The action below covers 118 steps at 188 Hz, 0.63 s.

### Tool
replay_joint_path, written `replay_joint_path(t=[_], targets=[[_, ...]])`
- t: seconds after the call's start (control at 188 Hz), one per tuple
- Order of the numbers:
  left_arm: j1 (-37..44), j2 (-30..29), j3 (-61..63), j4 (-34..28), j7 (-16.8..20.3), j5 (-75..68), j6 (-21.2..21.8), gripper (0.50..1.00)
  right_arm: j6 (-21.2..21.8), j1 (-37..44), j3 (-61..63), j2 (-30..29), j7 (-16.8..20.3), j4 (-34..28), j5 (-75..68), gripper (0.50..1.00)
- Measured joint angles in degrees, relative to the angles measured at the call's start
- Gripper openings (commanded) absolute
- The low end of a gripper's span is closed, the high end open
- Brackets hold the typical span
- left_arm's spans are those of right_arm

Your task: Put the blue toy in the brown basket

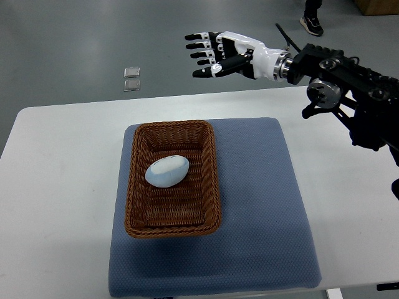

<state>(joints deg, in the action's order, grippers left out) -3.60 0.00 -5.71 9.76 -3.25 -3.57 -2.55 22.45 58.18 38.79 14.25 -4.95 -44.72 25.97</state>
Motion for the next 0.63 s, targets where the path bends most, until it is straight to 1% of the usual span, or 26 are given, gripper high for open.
replay_joint_path(t=[0.175, 0.303, 0.441, 0.627], targets=[[0.0, 0.0, -0.01, 0.0, 0.0, -0.04, 0.0, 1.0, -0.02, -10.32, 13.13, -1.2, -0.23, 0.66, -10.92, 0.907], [0.0, 0.0, -0.01, 0.0, 0.0, -0.04, 0.0, 1.0, -0.03, -15.65, 18.6, -4.41, -1.11, 2.05, -15.83, 0.907], [0.0, 0.0, -0.03, 0.0, 0.0, -0.04, 0.0, 1.0, 0.16, -17.91, 19.59, -6.88, -2.27, 3.92, -17.65, 0.907], [0.0, 0.0, -0.08, 0.14, 0.0, -0.04, 0.0, 1.0, 0.45, -19.43, 19.66, -7.9, -4.43, 4.26, -19.59, 0.909]])
